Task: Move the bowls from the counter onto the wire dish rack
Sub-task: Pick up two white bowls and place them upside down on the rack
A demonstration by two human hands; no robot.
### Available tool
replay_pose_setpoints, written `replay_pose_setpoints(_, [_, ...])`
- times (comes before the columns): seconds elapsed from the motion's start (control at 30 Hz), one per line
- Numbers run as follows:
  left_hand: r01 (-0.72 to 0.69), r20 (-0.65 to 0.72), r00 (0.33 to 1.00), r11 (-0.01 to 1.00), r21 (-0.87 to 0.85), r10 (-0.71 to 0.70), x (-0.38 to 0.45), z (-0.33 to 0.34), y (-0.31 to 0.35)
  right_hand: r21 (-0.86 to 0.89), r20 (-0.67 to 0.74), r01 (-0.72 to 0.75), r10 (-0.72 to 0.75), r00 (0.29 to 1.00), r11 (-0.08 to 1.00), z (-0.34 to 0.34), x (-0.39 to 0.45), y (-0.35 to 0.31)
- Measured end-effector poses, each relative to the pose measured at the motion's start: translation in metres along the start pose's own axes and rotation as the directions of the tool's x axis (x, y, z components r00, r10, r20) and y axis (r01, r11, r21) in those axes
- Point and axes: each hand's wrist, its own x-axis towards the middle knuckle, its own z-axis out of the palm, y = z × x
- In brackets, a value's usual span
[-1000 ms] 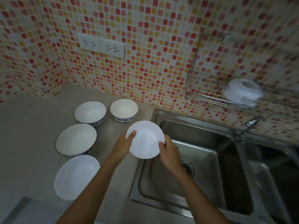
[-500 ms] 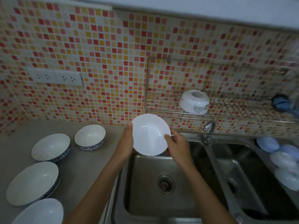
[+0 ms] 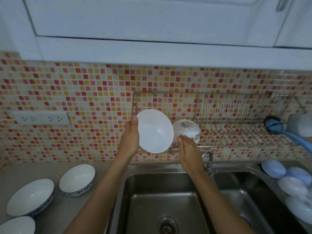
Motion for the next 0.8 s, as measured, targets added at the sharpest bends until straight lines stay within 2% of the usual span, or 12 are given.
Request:
replay_pose_setpoints(0.07, [-0.039,-0.021,0.999,0.998,0.051,0.04,0.006,0.003,0.009,-0.117,0.005,0.076,-0.075,0.997,0.99,0.008,-0.009,0.014])
replay_pose_setpoints(0.13, [-0.099,0.016,0.995,0.992,0.075,0.098,0.008,0.007,0.005,-0.204,-0.012,0.138,-0.143,0.99,0.969,0.016,-0.032,0.022])
replay_pose_setpoints(0.27, [-0.175,0.063,0.984,0.946,0.273,0.164,0.02,0.01,-0.008,-0.223,-0.119,0.16,-0.19,0.975,0.962,0.03,-0.048,0.019])
replay_pose_setpoints(0.37, [-0.247,0.09,0.969,0.863,0.441,0.231,0.026,0.024,-0.021,-0.24,-0.164,0.2,-0.243,0.956,0.95,0.034,-0.046,0.026])
replay_pose_setpoints(0.47, [-0.349,0.193,0.937,0.746,0.567,0.292,0.032,0.034,-0.038,-0.252,-0.184,0.242,-0.292,0.939,0.937,0.036,-0.043,0.03])
replay_pose_setpoints(0.57, [-0.401,0.27,0.915,0.601,0.691,0.3,0.035,0.041,-0.051,-0.248,-0.192,0.244,-0.294,0.936,0.938,0.037,-0.042,0.032])
replay_pose_setpoints(0.67, [-0.429,0.31,0.901,0.527,0.733,0.303,0.034,0.048,-0.059,-0.236,-0.214,0.247,-0.298,0.93,0.94,0.038,-0.041,0.033])
replay_pose_setpoints(0.8, [-0.369,0.285,0.929,0.532,0.762,0.236,0.032,0.055,-0.065,-0.234,-0.21,0.255,-0.305,0.929,0.938,0.04,-0.042,0.033])
